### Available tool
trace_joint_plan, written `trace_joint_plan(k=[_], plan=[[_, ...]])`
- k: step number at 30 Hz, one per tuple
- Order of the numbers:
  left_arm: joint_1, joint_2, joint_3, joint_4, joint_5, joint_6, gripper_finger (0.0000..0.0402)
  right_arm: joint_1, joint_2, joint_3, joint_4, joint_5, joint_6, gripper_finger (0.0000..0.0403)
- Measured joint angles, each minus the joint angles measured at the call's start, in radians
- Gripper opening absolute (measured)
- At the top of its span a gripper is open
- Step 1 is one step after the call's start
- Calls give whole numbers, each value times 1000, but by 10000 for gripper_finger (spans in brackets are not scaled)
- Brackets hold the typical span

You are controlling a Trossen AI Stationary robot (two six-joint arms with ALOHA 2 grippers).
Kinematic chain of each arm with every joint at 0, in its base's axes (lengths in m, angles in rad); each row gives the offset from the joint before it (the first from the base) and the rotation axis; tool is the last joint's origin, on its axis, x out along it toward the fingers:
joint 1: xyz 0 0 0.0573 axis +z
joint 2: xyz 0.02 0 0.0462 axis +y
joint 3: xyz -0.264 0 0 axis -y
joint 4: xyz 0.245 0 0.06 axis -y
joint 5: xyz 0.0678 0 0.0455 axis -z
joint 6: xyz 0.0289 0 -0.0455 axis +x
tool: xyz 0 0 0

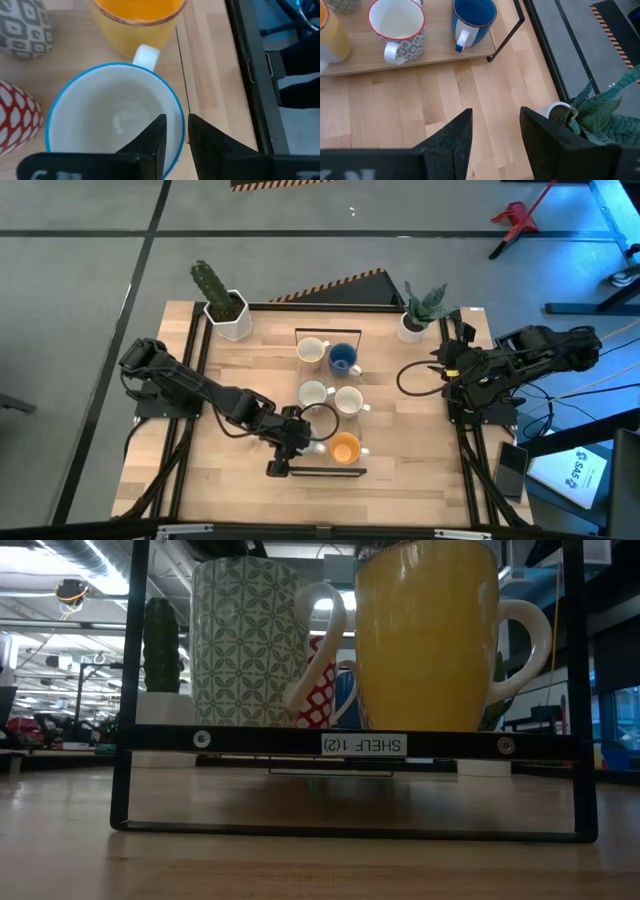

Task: Place coffee mugs
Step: Put the green and white mug on the shelf

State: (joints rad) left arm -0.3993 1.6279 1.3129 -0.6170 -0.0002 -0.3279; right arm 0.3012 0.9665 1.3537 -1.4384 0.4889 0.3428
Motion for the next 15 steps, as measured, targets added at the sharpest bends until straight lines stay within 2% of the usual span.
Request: trace_joint_plan(k=[8,15], plan=[[-2,30,-1,-2,47,24,70,0,0,0,0,0,0,150],[-3,29,-1,4,115,59,27,0,0,0,0,0,0,150]])
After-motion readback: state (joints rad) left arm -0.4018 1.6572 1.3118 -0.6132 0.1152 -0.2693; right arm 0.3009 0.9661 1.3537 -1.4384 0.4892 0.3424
